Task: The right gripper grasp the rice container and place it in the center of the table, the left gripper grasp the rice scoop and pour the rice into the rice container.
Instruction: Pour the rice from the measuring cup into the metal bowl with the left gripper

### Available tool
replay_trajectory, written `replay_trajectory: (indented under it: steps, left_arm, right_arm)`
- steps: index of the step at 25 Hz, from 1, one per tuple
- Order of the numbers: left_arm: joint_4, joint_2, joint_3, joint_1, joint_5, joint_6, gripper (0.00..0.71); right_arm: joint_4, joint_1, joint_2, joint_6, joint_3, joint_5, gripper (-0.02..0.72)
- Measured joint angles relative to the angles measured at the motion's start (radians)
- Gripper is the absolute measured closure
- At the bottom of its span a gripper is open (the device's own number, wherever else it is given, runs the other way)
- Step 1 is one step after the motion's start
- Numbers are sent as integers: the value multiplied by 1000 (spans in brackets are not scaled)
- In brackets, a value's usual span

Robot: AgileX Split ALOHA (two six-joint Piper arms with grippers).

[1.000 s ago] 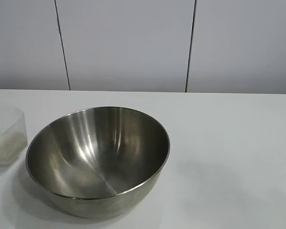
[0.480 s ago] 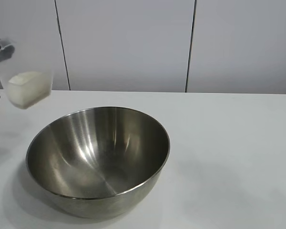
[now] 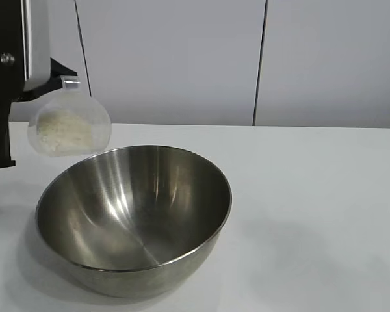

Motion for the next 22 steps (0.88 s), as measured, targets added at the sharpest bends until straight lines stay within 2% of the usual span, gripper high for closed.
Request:
replay_trajectory:
  steps: [6, 10, 19, 22]
  left_arm:
    - [0, 110, -26, -40, -190, 232, 701]
    - [0, 150, -36, -50, -279, 306, 701]
    - [0, 150, -36, -50, -300, 328, 702]
    - [-25, 150, -36, -50, -300, 208, 702]
  right_arm:
    - [0, 0, 0, 0, 0, 0, 231]
    - [0, 0, 0, 0, 0, 0, 231]
    - [0, 0, 0, 0, 0, 0, 231]
    - [0, 0, 0, 0, 0, 0, 231]
